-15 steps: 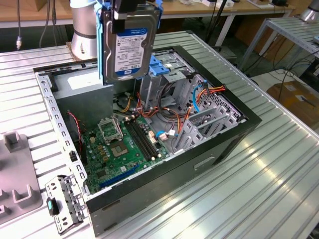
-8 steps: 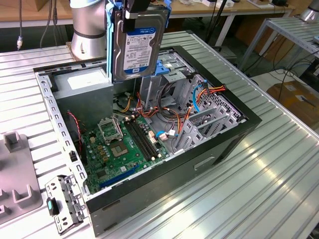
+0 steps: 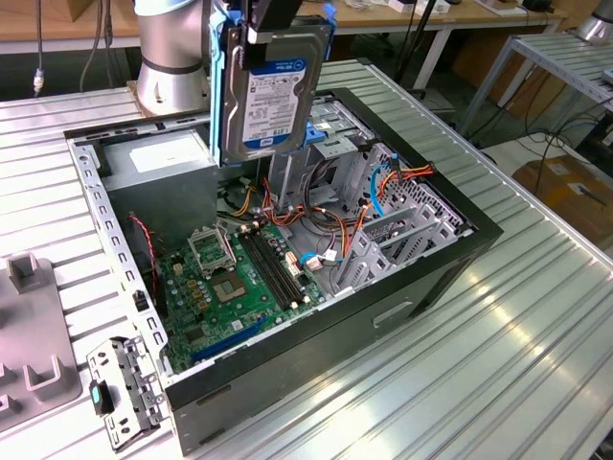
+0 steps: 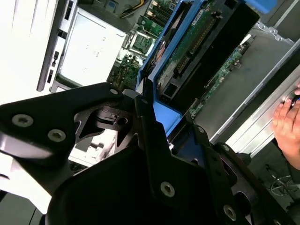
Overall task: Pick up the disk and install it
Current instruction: 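Insert the disk into the insertion slot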
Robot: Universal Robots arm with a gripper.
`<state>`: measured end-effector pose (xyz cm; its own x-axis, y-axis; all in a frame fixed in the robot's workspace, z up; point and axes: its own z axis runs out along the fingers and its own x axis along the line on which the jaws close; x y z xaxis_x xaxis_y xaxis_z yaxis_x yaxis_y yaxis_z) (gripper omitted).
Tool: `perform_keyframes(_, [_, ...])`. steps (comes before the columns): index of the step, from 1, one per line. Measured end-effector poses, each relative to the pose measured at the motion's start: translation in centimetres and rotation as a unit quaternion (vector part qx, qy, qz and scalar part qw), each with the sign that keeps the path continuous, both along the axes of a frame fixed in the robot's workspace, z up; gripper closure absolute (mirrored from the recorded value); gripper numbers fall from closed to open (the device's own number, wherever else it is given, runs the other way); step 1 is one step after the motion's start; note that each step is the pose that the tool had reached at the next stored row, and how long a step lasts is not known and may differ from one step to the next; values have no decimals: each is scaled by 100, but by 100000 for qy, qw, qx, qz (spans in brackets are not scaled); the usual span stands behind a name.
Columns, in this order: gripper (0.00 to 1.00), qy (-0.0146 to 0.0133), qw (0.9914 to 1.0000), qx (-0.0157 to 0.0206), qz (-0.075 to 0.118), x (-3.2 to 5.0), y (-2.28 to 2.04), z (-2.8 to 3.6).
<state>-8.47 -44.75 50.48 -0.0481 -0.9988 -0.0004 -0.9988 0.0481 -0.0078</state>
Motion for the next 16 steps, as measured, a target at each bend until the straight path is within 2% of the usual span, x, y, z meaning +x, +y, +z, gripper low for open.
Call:
perform_keyframes(1, [64, -5, 100000, 10, -3, 0, -43, -3])
perform_keyframes(2, [64, -1, 100000, 1, -6, 0, -116, -6])
perform_keyframes(7, [64, 1, 100000, 5, -1, 4, -340, -20])
perform_keyframes(10, [64, 42, 100000, 7, -5, 59, -415, -29])
perform_keyframes(13, [64, 86, 100000, 17, -1, 206, -466, -45])
perform_keyframes(16, [64, 108, 100000, -11, -3, 332, -499, -53])
